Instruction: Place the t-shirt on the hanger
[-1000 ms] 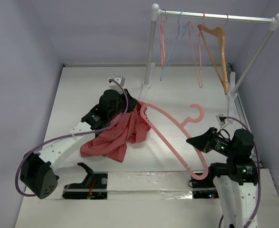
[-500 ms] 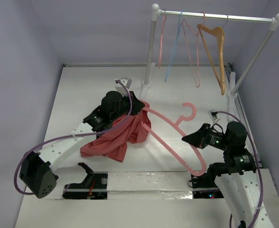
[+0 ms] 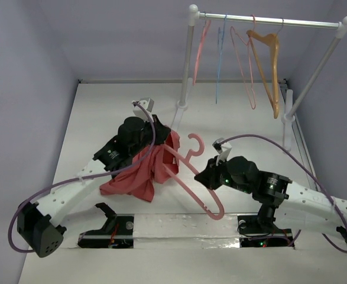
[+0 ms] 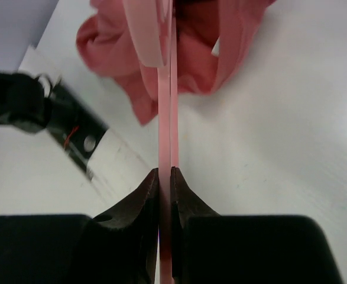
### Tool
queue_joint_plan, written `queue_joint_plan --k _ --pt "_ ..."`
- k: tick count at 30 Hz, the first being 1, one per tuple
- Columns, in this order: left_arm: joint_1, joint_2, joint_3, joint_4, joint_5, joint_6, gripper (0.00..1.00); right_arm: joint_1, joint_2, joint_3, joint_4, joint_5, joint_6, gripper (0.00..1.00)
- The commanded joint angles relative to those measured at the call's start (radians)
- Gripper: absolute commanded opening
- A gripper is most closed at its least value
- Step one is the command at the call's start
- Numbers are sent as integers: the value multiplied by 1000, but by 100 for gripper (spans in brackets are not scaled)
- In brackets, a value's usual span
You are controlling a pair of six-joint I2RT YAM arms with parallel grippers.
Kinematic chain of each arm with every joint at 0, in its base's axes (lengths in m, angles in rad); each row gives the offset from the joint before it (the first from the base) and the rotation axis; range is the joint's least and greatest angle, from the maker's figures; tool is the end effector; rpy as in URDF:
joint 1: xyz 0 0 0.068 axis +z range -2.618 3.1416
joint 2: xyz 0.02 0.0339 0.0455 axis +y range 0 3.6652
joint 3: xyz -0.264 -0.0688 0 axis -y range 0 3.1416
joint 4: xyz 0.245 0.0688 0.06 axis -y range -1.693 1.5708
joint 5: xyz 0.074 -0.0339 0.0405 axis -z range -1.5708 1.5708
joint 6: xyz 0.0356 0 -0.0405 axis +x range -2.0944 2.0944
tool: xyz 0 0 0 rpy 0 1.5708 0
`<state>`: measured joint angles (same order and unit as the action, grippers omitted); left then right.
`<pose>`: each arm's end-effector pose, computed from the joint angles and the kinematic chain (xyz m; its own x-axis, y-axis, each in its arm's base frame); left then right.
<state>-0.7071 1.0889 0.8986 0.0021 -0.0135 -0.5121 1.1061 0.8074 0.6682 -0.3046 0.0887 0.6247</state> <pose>0.1959 -0.1667 0.3395 -0.4373 -0.2708 -0.8576 0.4878 0.7297 -0.4792 0.0868 0.1660 0.2827 -0.6559 -0.0085 -0.7548 -0.5807 0.6446 0.4973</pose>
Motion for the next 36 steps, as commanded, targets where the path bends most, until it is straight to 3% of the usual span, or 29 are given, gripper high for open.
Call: queue_joint_plan --k 1,7,20,25,28,32,36 --pt "-6 -93 5 -29 -104 23 0 18 -46 79 88 333 -26 0" --pt "-6 -103 45 -71 -175 40 0 28 -56 142 -60 381 0 0" --pt "-6 -110 160 -169 -241 98 0 60 -91 206 -200 371 17 0" --pt "-6 -122 189 -241 -227 127 0 60 -36 246 -153 382 -38 0" --pt "-6 -136 226 -324 -328 155 0 69 7 307 -146 390 -77 0" --pt "-6 -121 341 -421 -476 187 0 69 -53 332 -139 381 -100 0" --pt "-6 -95 369 -415 -450 207 0 69 -77 330 -120 326 -106 0"
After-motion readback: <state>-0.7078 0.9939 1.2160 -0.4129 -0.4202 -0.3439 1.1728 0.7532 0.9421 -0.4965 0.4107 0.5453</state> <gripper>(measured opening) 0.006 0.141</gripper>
